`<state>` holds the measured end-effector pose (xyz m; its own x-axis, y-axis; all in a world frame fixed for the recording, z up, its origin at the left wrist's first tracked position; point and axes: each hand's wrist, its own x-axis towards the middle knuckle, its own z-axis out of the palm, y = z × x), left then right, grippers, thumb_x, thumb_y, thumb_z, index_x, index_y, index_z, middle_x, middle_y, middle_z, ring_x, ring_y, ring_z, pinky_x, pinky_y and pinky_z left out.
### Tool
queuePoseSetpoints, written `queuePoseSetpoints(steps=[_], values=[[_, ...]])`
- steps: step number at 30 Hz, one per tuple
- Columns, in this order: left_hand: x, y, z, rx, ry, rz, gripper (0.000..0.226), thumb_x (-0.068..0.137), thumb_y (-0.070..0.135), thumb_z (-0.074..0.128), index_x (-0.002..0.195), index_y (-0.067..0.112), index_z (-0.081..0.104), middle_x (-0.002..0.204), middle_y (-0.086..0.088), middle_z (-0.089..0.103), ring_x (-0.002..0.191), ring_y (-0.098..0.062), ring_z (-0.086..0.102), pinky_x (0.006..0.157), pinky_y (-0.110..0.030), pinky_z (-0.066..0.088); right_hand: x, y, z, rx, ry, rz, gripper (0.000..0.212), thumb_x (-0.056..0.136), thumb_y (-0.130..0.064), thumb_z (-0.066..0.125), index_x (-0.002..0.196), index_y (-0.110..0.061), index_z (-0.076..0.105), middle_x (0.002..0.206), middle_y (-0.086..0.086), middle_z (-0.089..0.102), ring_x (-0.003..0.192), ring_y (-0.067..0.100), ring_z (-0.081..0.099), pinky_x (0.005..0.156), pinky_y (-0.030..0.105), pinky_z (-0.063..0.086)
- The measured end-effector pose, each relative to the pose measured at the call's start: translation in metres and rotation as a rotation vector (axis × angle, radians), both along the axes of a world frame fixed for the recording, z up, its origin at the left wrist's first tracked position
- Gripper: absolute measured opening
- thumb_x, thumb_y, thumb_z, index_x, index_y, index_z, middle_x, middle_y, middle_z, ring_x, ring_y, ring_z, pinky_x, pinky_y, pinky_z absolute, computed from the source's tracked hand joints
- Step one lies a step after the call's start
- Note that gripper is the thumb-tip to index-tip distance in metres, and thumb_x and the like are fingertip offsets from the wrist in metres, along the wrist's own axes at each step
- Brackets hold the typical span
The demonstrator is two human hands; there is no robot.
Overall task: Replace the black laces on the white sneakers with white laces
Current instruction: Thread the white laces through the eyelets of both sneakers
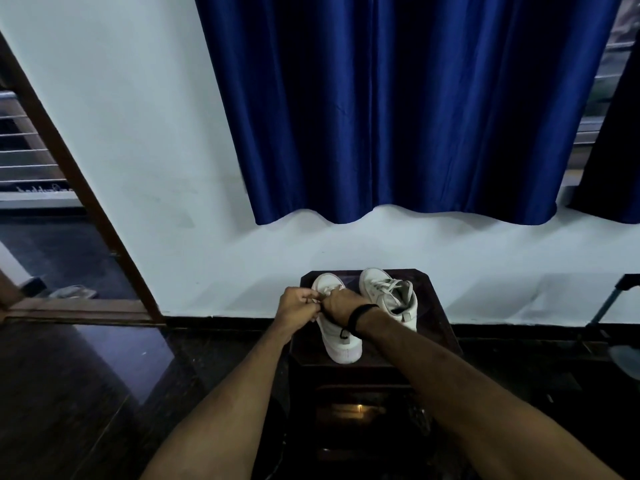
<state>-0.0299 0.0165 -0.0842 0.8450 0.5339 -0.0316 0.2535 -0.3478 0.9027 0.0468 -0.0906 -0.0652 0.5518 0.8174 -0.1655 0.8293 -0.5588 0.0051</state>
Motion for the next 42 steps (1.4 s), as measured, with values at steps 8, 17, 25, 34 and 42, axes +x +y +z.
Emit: queuePoseSetpoints(steps=[8,17,25,34,42], values=[[0.0,-0.012,0.005,-0.104,-0.066,0.047,0.024,0.078,-0.013,0.052,0.085,0.0,0.071,0.051,-0.003,0.059,0.045,-0.011,0.052,0.047,-0.018,0.044,-0.009,-0.012,0.003,0.163,-0.088,-0.077,0.034,0.096,-0.017,0.042,0.127,-0.01,0.055,0.118,0.02,0.061,0.108,0.036,0.061,0.084,0.04,0.049],[-0.005,-0.014,-0.008,0.199,-0.036,0.009,0.021,0.066,0.001,0.064,0.076,0.018,0.071,0.073,0.001,0.067,0.068,-0.009,0.06,0.067,-0.026,0.05,0.006,-0.016,0.015,-0.035,0.08,0.102,0.05,0.09,-0.013,0.053,0.139,-0.015,0.045,0.123,0.024,0.059,0.113,0.037,0.057,0.089,0.037,0.046],[-0.012,-0.04,-0.014,0.824,-0.109,-0.142,0.044,0.065,0.063,0.067,0.085,0.024,0.068,0.105,0.006,0.05,0.099,-0.013,0.05,0.078,-0.027,0.046,0.021,-0.09,0.01,0.684,-0.222,-0.229,0.023,0.085,-0.04,0.056,0.092,-0.02,0.066,0.09,0.004,0.067,0.088,0.028,0.063,0.066,0.034,0.048],[-0.012,-0.07,-0.01,1.106,0.176,-0.238,0.047,0.072,0.052,0.067,0.11,0.025,0.065,0.122,0.008,0.063,0.12,-0.015,0.052,0.098,-0.036,0.028,0.019,-0.13,-0.009,0.033,-0.004,-0.224,0.054,0.084,-0.037,0.06,0.13,-0.015,0.042,0.134,0.014,0.05,0.119,0.033,0.054,0.093,0.045,0.044],[-0.012,-0.071,-0.001,1.122,0.314,-0.269,0.035,0.083,0.033,0.063,0.118,0.029,0.059,0.12,0.005,0.064,0.116,-0.019,0.056,0.09,-0.04,0.031,-0.003,-0.096,-0.014,0.104,-0.031,-0.162,0.044,0.089,-0.025,0.059,0.129,-0.013,0.044,0.124,0.015,0.059,0.112,0.033,0.06,0.087,0.041,0.049]])
